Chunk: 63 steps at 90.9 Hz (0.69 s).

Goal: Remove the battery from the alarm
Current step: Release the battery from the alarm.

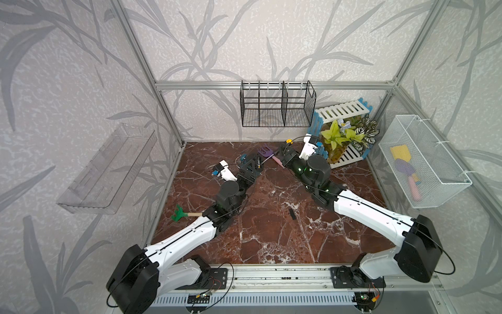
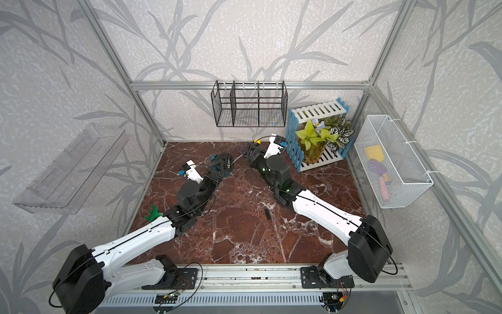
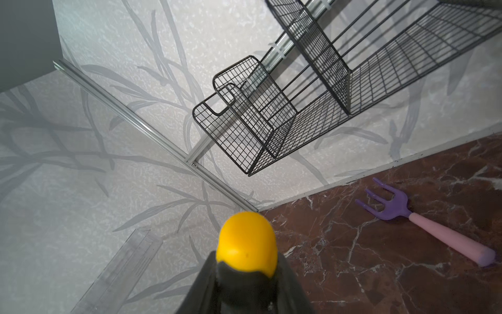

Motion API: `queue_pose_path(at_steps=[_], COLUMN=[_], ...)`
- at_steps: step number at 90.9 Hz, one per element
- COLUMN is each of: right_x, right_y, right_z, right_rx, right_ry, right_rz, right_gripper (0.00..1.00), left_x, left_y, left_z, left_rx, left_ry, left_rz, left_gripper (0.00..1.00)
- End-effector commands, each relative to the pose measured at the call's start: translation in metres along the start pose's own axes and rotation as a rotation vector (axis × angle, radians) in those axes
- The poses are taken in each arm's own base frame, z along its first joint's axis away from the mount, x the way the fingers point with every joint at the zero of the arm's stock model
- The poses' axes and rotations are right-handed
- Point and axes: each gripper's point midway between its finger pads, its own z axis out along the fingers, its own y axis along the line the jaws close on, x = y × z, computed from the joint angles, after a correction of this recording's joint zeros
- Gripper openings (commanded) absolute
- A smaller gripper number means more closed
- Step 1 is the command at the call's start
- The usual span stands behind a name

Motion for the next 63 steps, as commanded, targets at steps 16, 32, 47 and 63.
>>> queue_pose_path(at_steps=[16, 32, 47, 63], right_x=[0.033, 0.03, 0.041, 0.077], right_y=[-0.025, -0.023, 0.003, 0.065], right_z=[-0.015, -0.023, -0.028, -0.027], right_rx=[-0.04, -0.061, -0.039, -0.018], right_ry=[0.061, 0.023, 0.045, 0.166], right_rz=[0.177, 0.187, 0.015, -0.441], right_gripper=[0.0, 0.0, 0.0, 0.0], left_x=[-0.033, -0.037, -0.038, -0.037], left_y=[-0.083, -0.08, -0.077, -0.081], left_z=[-0.023, -0.024, -0.025, -0.023], left_rx=[0.315, 0.305, 0.303, 0.305], left_ry=[-0.048, -0.061, -0.068, -0.06], left_rz=[-0.177, -0.188, -0.21, -0.198], left_gripper=[0.12, 0.12, 0.12, 0.12])
